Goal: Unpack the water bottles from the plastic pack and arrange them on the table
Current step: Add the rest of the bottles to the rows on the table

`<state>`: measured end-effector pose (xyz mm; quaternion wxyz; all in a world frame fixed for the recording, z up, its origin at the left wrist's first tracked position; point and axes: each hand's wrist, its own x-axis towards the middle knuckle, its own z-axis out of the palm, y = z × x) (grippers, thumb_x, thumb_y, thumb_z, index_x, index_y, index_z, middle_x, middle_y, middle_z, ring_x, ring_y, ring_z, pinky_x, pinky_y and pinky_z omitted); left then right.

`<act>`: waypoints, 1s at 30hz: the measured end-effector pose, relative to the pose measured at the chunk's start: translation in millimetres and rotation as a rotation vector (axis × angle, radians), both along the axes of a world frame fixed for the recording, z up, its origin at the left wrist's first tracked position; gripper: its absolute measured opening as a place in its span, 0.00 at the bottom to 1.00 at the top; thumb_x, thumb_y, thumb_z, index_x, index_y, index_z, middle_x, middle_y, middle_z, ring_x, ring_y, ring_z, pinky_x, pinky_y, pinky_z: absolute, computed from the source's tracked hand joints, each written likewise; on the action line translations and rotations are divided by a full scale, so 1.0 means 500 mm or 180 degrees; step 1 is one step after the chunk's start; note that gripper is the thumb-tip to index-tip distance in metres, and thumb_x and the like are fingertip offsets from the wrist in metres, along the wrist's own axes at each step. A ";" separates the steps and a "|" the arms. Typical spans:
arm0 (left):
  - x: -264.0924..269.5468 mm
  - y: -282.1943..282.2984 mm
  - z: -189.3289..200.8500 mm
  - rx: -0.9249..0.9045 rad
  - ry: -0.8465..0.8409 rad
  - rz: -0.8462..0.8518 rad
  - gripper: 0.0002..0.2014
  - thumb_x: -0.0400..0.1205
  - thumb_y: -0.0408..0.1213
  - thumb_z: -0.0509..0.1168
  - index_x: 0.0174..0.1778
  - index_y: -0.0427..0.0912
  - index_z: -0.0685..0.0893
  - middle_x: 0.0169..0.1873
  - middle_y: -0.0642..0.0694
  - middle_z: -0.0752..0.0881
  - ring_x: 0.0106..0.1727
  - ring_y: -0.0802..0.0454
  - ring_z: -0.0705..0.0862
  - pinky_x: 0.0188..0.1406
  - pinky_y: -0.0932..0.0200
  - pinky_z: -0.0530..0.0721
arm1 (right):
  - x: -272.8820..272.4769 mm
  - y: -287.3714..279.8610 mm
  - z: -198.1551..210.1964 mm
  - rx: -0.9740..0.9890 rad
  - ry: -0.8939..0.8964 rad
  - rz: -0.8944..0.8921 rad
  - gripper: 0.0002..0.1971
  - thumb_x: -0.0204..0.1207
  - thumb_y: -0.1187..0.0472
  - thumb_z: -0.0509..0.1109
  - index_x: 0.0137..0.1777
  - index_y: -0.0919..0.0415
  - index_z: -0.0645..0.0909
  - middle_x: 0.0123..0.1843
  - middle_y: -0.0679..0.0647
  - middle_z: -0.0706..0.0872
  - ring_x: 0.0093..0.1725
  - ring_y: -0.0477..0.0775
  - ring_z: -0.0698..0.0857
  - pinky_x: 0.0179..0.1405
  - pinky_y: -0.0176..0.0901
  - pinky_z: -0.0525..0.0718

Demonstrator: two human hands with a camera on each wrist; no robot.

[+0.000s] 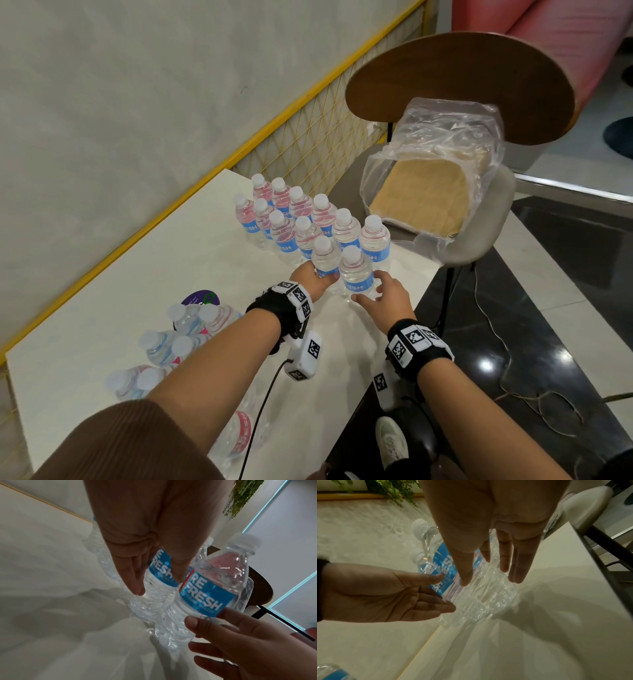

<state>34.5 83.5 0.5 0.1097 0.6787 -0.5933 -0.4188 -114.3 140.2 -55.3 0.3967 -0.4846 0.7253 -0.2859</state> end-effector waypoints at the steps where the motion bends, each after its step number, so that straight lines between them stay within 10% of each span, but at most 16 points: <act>1: 0.002 -0.001 -0.005 0.0007 -0.0027 0.0025 0.20 0.79 0.46 0.68 0.64 0.43 0.80 0.60 0.39 0.85 0.62 0.38 0.83 0.64 0.40 0.82 | 0.000 0.000 0.000 0.0022 0.0001 -0.0013 0.32 0.69 0.48 0.77 0.72 0.52 0.70 0.64 0.58 0.80 0.62 0.57 0.81 0.62 0.49 0.80; 24: -0.011 -0.021 -0.001 0.0000 -0.0162 -0.0138 0.18 0.80 0.41 0.67 0.65 0.39 0.80 0.60 0.36 0.84 0.63 0.37 0.82 0.65 0.41 0.81 | -0.004 -0.024 0.028 0.0282 -0.0192 0.0007 0.31 0.70 0.53 0.78 0.69 0.58 0.68 0.64 0.57 0.83 0.63 0.59 0.82 0.55 0.44 0.78; 30: 0.039 -0.036 0.044 0.0403 -0.1433 -0.1121 0.26 0.78 0.48 0.69 0.68 0.38 0.78 0.61 0.41 0.84 0.61 0.43 0.84 0.60 0.54 0.80 | -0.004 -0.021 0.032 0.1239 0.0518 0.0812 0.29 0.69 0.50 0.77 0.65 0.65 0.76 0.56 0.59 0.85 0.57 0.59 0.86 0.50 0.44 0.81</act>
